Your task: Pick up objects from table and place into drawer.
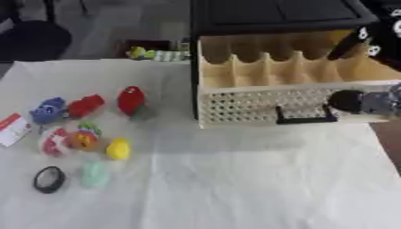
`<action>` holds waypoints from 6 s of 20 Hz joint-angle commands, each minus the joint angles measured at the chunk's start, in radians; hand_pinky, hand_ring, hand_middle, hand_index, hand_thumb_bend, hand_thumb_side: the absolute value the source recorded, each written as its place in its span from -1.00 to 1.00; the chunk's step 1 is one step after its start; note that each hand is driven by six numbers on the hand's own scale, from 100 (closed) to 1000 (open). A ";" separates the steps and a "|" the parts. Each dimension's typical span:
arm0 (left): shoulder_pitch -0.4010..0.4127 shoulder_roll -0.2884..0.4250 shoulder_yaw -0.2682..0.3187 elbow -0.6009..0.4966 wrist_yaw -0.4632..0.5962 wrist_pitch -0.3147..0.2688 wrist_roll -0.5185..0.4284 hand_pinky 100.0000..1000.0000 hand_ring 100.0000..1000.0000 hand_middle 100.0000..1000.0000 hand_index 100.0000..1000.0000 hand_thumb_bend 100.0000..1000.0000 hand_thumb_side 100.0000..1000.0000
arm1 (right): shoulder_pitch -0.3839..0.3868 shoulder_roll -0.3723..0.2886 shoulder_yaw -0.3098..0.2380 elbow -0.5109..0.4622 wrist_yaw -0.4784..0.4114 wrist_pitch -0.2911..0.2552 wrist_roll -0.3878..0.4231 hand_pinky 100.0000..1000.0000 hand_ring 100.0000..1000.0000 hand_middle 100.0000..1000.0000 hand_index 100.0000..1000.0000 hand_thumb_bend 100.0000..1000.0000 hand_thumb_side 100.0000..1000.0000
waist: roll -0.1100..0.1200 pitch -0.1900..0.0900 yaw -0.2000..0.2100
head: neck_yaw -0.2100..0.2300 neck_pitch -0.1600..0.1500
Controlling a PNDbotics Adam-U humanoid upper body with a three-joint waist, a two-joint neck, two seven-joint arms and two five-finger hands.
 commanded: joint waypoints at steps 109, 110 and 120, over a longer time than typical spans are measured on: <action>-0.666 0.639 -0.294 0.573 -0.600 -0.209 -1.049 0.27 0.50 0.55 0.91 0.14 0.50 | -0.032 0.264 -0.083 -0.011 -0.147 -0.287 -0.994 0.01 -0.58 -0.53 0.24 -0.90 0.89 | 0.086 0.055 -0.052 | 0.077 -0.042; -0.670 0.633 -0.295 0.584 -0.609 -0.209 -1.051 0.27 0.51 0.55 0.90 0.14 0.49 | -0.031 0.265 -0.084 -0.011 -0.148 -0.287 -0.994 0.01 -0.58 -0.53 0.24 -0.90 0.89 | 0.086 0.055 -0.053 | 0.079 -0.041; -0.694 0.602 -0.294 0.650 -0.651 -0.223 -1.113 0.29 0.53 0.55 0.84 0.16 0.46 | -0.029 0.276 -0.089 -0.011 -0.158 -0.286 -0.995 0.01 -0.58 -0.53 0.24 -0.93 0.89 | 0.090 0.056 -0.059 | 0.088 -0.037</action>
